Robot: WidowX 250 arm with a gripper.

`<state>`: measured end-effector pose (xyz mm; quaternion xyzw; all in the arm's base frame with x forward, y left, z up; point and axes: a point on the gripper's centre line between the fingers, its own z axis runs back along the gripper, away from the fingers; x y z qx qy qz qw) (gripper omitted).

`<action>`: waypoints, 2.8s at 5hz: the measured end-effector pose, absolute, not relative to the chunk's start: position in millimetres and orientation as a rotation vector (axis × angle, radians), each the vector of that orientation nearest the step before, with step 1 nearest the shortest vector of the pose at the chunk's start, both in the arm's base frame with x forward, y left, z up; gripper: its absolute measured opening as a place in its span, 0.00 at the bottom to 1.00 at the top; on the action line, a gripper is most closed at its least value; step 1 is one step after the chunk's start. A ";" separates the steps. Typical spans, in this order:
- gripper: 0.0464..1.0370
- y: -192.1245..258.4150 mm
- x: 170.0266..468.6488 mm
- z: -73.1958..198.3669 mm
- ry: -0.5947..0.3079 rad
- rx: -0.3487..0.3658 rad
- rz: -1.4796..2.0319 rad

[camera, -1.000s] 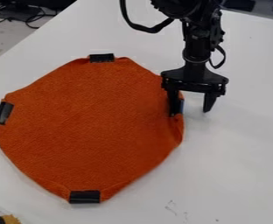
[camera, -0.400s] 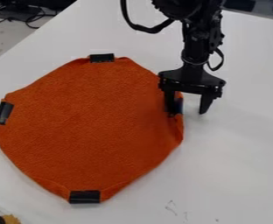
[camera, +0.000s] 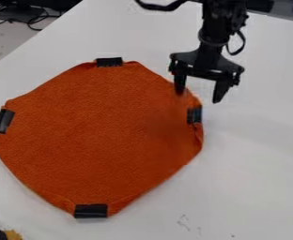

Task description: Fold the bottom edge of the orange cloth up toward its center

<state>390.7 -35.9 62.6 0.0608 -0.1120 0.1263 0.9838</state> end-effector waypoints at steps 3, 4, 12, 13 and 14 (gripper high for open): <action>0.96 9.8 261.3 98.2 -0.262 0.191 0.627; 0.96 11.0 223.7 93.6 -0.251 0.191 0.723; 0.96 4.9 163.6 7.6 -0.134 0.038 0.881; 0.92 6.9 166.9 3.8 -0.140 0.019 0.880; 0.68 7.6 167.2 2.1 -0.138 0.010 0.899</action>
